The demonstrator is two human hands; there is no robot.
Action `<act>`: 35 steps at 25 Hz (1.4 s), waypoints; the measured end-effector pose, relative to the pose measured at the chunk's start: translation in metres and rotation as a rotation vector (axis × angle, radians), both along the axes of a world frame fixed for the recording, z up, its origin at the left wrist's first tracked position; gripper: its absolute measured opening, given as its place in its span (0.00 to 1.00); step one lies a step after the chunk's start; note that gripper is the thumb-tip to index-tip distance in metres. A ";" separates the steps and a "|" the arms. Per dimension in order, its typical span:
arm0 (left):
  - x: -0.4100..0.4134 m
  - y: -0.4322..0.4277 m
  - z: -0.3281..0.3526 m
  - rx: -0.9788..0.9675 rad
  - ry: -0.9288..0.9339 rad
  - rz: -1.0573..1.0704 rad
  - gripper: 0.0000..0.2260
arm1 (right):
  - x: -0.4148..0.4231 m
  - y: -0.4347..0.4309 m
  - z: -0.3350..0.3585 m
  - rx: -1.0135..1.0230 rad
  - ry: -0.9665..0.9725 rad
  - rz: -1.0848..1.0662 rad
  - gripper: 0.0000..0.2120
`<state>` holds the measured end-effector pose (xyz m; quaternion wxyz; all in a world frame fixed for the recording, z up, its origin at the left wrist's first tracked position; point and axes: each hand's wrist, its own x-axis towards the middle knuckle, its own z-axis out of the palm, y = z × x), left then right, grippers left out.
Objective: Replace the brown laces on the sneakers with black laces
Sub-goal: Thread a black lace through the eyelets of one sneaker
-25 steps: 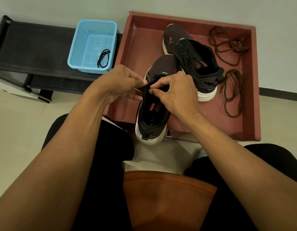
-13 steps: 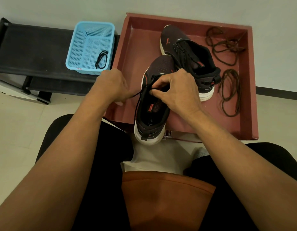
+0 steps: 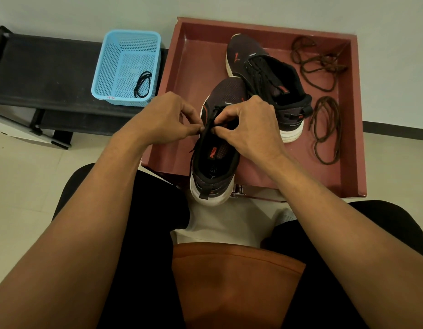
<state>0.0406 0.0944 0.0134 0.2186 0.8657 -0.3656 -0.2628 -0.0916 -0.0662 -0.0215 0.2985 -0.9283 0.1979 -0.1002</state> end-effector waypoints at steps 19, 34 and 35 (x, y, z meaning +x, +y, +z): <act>0.000 0.008 -0.010 0.407 -0.124 0.066 0.07 | -0.001 -0.001 0.003 -0.024 0.036 0.003 0.07; -0.003 -0.003 -0.002 0.055 -0.073 -0.111 0.02 | 0.000 -0.001 0.003 -0.033 0.054 0.000 0.08; -0.003 -0.002 -0.002 0.049 -0.068 -0.106 0.02 | 0.001 -0.001 0.003 -0.033 0.058 0.001 0.08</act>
